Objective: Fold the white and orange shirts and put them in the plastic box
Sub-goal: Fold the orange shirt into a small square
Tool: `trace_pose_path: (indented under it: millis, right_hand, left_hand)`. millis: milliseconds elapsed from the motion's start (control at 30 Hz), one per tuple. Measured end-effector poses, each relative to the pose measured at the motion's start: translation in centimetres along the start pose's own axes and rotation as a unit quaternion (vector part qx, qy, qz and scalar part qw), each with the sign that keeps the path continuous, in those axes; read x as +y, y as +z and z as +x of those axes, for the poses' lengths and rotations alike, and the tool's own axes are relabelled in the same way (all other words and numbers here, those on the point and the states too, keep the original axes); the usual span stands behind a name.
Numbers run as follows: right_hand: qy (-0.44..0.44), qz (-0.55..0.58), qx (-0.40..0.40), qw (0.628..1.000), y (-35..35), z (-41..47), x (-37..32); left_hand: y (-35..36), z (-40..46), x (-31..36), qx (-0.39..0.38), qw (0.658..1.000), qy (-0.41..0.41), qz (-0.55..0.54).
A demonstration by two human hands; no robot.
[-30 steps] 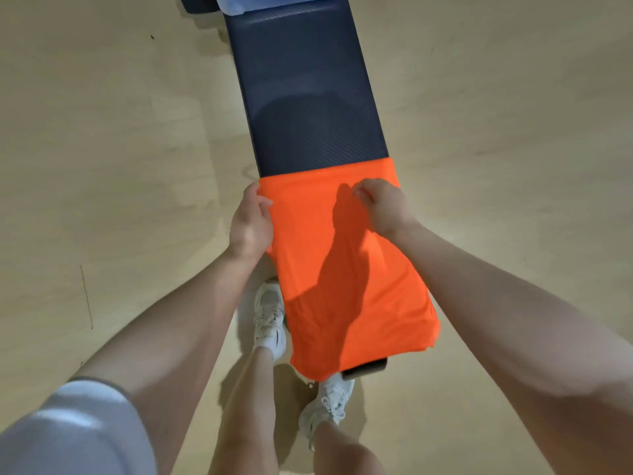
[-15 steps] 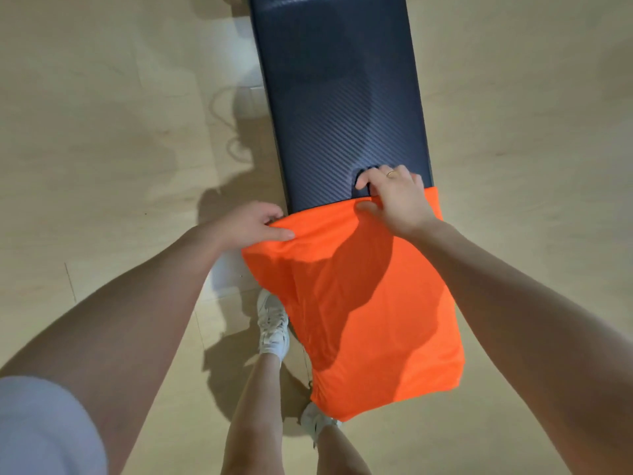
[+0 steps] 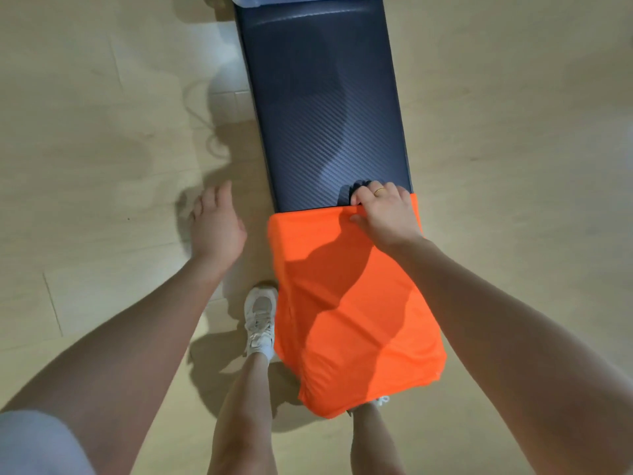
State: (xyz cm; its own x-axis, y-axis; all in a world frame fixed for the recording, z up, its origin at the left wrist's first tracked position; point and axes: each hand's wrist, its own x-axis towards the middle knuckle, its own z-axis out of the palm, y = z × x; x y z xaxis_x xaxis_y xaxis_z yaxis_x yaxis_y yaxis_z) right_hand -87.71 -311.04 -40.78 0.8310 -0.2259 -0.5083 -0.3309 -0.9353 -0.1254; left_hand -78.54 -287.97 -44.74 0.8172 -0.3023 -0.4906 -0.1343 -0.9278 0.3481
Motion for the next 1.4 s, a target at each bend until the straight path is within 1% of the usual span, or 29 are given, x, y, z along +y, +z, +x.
trace_pose_path:
  millis: [33, 67, 167, 233, 333, 400, 467, 533, 567, 633, 667, 700, 767, 800, 833, 867, 900, 933, 967, 1000, 1067, 1133, 1167, 1200, 1233, 1267, 1333, 1367, 1400]
  right_hand:
    - [-0.006, 0.002, 0.003, 1.000, 0.0, 0.0, 0.3]
    - [-0.012, 0.006, 0.005, 1.000, 0.1, 0.1, 0.6]
    - [-0.032, 0.012, 0.011, 0.999, 0.1, 0.7, 1.3]
    - [-0.055, 0.012, 0.019, 0.998, 0.1, 1.2, 1.6]
    - [-0.103, 0.025, 0.010, 0.994, -0.1, 2.2, 2.8]
    - [-0.142, -0.012, -0.012, 0.990, -0.6, 2.8, 3.9]
    - [-0.173, -0.051, -0.031, 0.983, -1.0, 2.9, 5.0]
    - [-0.185, -0.039, -0.031, 0.981, -1.5, 2.6, 6.3]
    - [-0.180, -0.012, -0.020, 0.983, -1.7, 2.4, 7.0]
    - [-0.137, 0.056, 0.020, 0.989, -1.5, 2.4, 9.3]
    - [-0.093, 0.070, 0.043, 0.992, -1.1, 2.5, 10.8]
    - [-0.031, 0.067, 0.066, 0.995, -0.7, 2.6, 12.2]
    - [0.091, 0.072, 0.120, 0.986, 0.1, 2.1, 14.0]
    - [0.094, 0.090, 0.155, 0.979, 0.7, 1.6, 13.8]
    - [0.047, 0.116, 0.191, 0.974, 1.4, 0.8, 12.6]
    - [-0.024, 0.144, 0.213, 0.966, 2.1, 0.0, 10.7]
    - [-0.100, 0.159, 0.216, 0.958, 3.0, -1.0, 8.6]
    - [-0.165, 0.141, 0.203, 0.955, 4.2, -1.9, 6.8]
    - [-0.208, 0.099, 0.189, 0.954, 5.4, -2.5, 5.5]
    - [-0.224, 0.053, 0.174, 0.957, 6.3, -2.8, 5.0]
    - [-0.182, 0.007, 0.166, 0.969, 7.4, -2.3, 5.9]
    - [-0.117, 0.051, 0.189, 0.974, 7.6, -1.8, 7.5]
    - [-0.091, 0.120, 0.188, 0.970, 7.3, -1.7, 8.1]
    - [-0.068, 0.215, 0.173, 0.959, 7.2, -1.5, 8.6]
    - [-0.040, 0.317, 0.148, 0.936, 6.9, -1.5, 9.0]
    - [-0.003, 0.411, 0.118, 0.904, 7.0, -1.4, 9.7]
    - [0.081, 0.565, 0.035, 0.821, 6.9, -1.3, 10.9]
    - [0.105, 0.622, -0.014, 0.776, 6.9, -1.3, 11.4]
    - [0.121, 0.654, -0.067, 0.744, 7.3, -1.2, 11.9]
  left_hand:
    - [0.4, -0.5, 1.5, 0.052, 0.998, 0.026, -0.027]
    - [0.7, -1.1, 3.2, 0.081, 0.994, 0.066, -0.038]
    - [3.4, -3.4, 7.6, 0.057, 0.977, 0.207, -0.013]
    - [6.3, -4.6, 9.3, 0.048, 0.963, 0.261, 0.041]
    - [9.5, -5.2, 10.5, 0.070, 0.964, 0.232, 0.107]
    - [10.3, -5.0, 10.8, 0.103, 0.964, 0.208, 0.132]
    - [10.4, -5.0, 10.8, 0.113, 0.962, 0.201, 0.145]
    - [10.5, -5.0, 10.8, 0.115, 0.960, 0.200, 0.156]
    - [10.6, -4.9, 10.9, 0.120, 0.960, 0.197, 0.162]
    - [10.6, -4.9, 10.9, 0.131, 0.959, 0.185, 0.172]
    - [10.7, -4.9, 10.9, 0.133, 0.959, 0.179, 0.176]
    - [10.7, -4.9, 10.9, 0.135, 0.959, 0.174, 0.180]
    - [10.6, -4.9, 11.1, 0.136, 0.958, 0.168, 0.188]
    - [10.6, -4.8, 11.1, 0.137, 0.958, 0.166, 0.190]
    - [10.6, -4.8, 11.2, 0.137, 0.959, 0.163, 0.189]
    - [10.5, -4.8, 11.1, 0.132, 0.960, 0.159, 0.188]
    - [10.5, -4.8, 11.1, 0.128, 0.961, 0.156, 0.188]
    - [10.4, -4.8, 11.1, 0.126, 0.961, 0.157, 0.188]
    - [10.4, -4.7, 11.1, 0.128, 0.961, 0.160, 0.188]
    - [10.4, -4.7, 11.0, 0.130, 0.960, 0.165, 0.187]
    - [10.5, -4.6, 10.9, 0.130, 0.959, 0.172, 0.184]
    - [10.3, -4.6, 11.0, 0.126, 0.959, 0.175, 0.184]
    - [10.2, -4.6, 11.1, 0.122, 0.960, 0.173, 0.181]
    - [10.0, -4.6, 11.2, 0.117, 0.962, 0.169, 0.177]
    - [9.9, -4.6, 11.3, 0.115, 0.964, 0.165, 0.173]
    - [9.9, -4.7, 11.4, 0.115, 0.965, 0.164, 0.168]
    - [10.0, -4.7, 11.5, 0.117, 0.966, 0.164, 0.161]
    - [10.1, -4.8, 11.4, 0.118, 0.966, 0.165, 0.161]
    - [10.1, -4.8, 11.3, 0.119, 0.966, 0.166, 0.161]
